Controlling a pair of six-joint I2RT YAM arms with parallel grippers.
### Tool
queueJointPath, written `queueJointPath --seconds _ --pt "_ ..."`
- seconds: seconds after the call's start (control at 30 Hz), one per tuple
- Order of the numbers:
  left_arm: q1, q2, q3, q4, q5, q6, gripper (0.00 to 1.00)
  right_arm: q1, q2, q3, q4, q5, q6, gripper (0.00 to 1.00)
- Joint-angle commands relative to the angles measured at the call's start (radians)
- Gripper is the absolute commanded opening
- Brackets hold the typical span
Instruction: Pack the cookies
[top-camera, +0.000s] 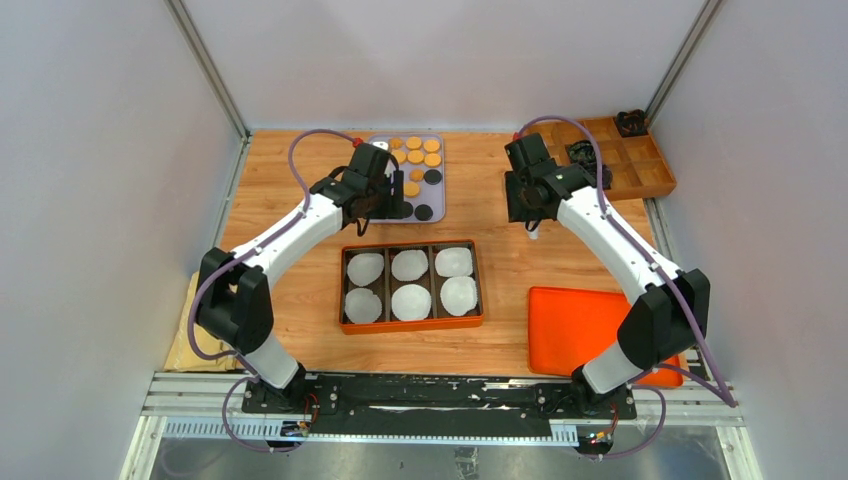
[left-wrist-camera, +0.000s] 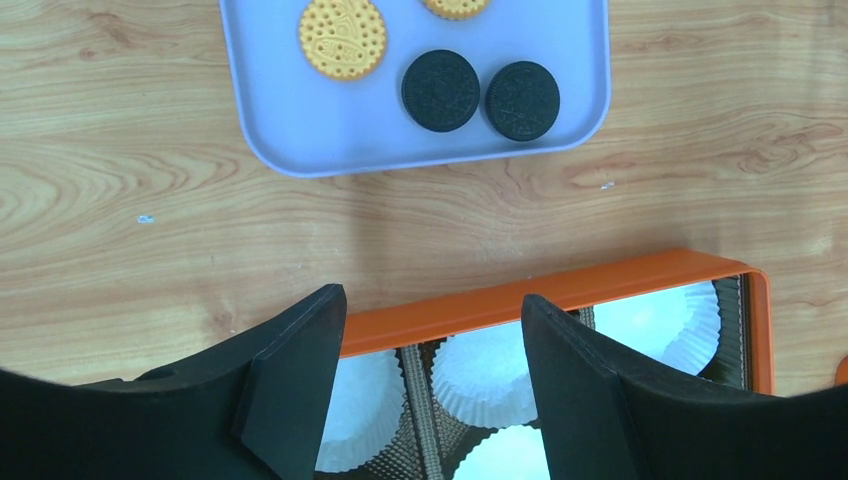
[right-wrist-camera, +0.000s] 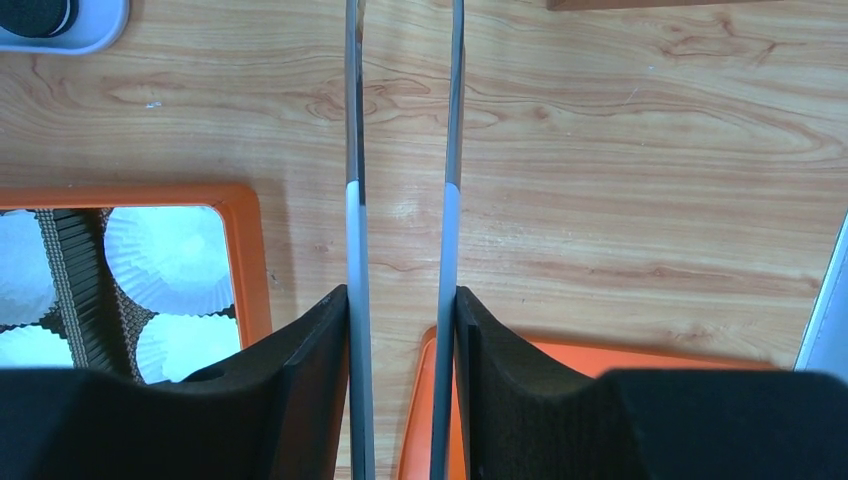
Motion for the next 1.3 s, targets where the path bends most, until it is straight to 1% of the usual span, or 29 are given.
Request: queueJointPath --seconds 0.0,0.2,0.33,0.47,0.53,0.6,0.77,0.87,1.1,1.27 --pt "-0.005 -0.043 -0.003 -0.012 -0.028 0.012 0.72 0.016 -0.014 0.035 0.003 -0.029 -0.026 0.43" --pt "-0.005 -0.097 -0.031 -0.005 -0.085 0.022 0.72 0.038 0.001 0.054 0.08 -0.116 -0.047 0.46" --pt "-0.005 -0.142 -0.035 -0.008 -0.122 0.046 0.75 0.058 0.046 0.094 0.114 -0.182 -0.05 0.49" --pt "-0.005 -0.187 -0.043 0.006 -0.111 0.069 0.78 0.076 0.105 0.126 0.155 -0.236 -0.052 0.5" --pt "-0.005 -0.206 -0.05 0.014 -0.101 0.066 0.81 0.085 0.14 0.151 0.168 -0.245 -0.055 0.5" --pt "-0.005 -0.222 -0.058 0.021 -0.093 0.061 0.83 0.094 0.179 0.18 0.177 -0.287 -0.061 0.5" --pt "-0.005 -0.252 -0.078 0.035 -0.075 0.054 0.84 0.102 0.284 0.258 0.187 -0.309 -0.08 0.51" --pt "-0.005 -0.266 -0.089 0.042 -0.075 0.053 0.84 0.103 0.331 0.278 0.2 -0.31 -0.079 0.51" --pt "-0.005 -0.279 -0.097 0.038 -0.085 0.056 0.84 0.103 0.4 0.324 0.214 -0.265 -0.109 0.51" --pt "-0.005 -0.275 -0.1 0.037 -0.092 0.058 0.84 0.104 0.439 0.348 0.224 -0.282 -0.106 0.5"
